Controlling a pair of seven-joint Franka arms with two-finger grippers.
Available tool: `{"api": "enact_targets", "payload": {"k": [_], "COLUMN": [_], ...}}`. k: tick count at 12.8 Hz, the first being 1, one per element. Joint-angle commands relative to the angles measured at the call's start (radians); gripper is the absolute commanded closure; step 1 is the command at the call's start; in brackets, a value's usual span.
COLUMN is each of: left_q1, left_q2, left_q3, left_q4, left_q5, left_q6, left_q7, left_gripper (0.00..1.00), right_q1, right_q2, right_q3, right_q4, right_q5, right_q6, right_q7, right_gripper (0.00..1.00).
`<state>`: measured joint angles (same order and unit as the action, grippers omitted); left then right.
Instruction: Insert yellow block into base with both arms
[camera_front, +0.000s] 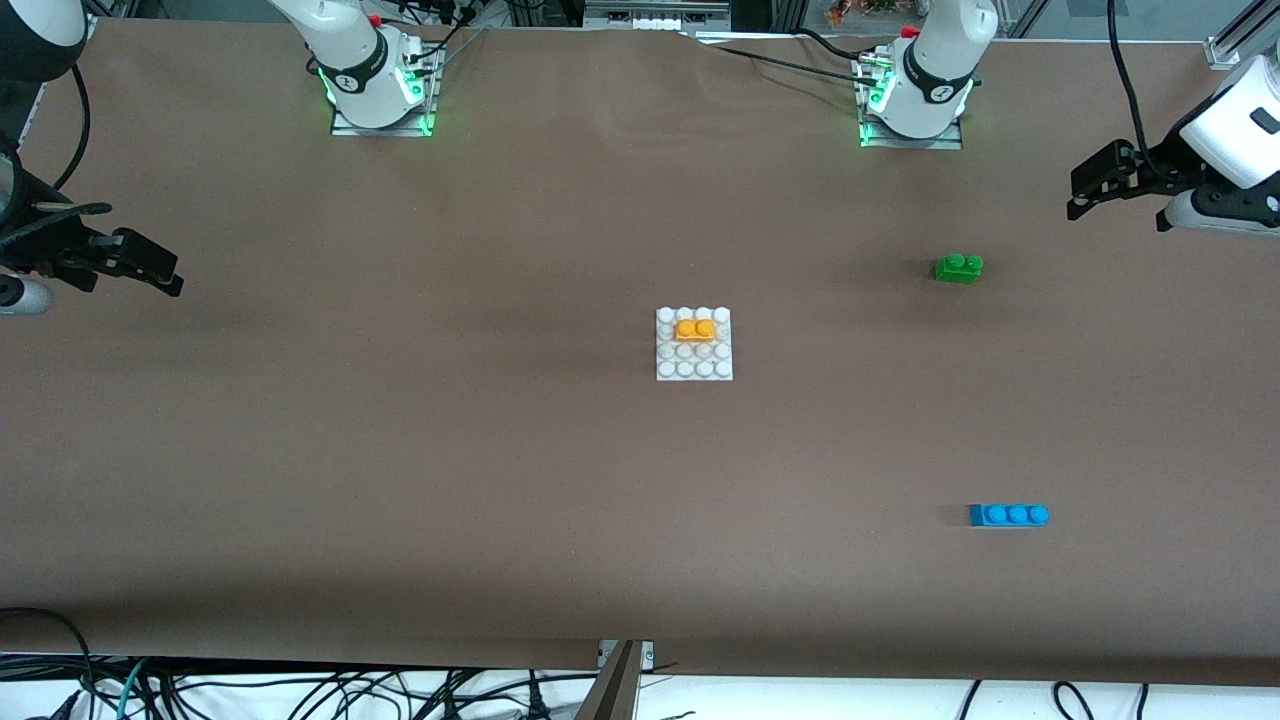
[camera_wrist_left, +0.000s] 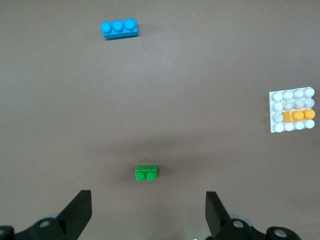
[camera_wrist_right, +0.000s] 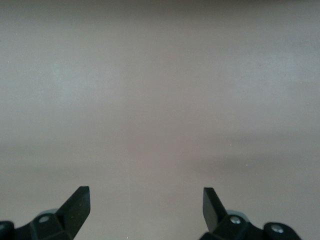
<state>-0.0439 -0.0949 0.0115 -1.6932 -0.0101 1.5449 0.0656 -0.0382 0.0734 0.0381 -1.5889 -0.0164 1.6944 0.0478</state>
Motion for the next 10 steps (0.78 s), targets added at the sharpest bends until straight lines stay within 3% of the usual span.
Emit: {"api": "enact_targets", "payload": {"k": [1,10], "left_q1": [0.006,0.007], "left_q2": [0.012,0.012], "left_q3": [-0.016,-0.019], "left_q4": [0.032,0.032], "left_q5": [0.002,0.002], "left_q6": [-0.022,-0.034], "left_q7": [0.008,0.003], "left_gripper": [0.00,0.00], "right_q1": [-0.005,-0.006], "right_q2": [-0.011,-0.011], "right_q3": [0.003,0.003], "right_q4": [-0.002,-0.002], "right_q5": [0.013,0.012], "right_q6": [-0.009,-0.009], "right_q7": [0.012,0.012], "right_gripper": [0.00,0.00]}}
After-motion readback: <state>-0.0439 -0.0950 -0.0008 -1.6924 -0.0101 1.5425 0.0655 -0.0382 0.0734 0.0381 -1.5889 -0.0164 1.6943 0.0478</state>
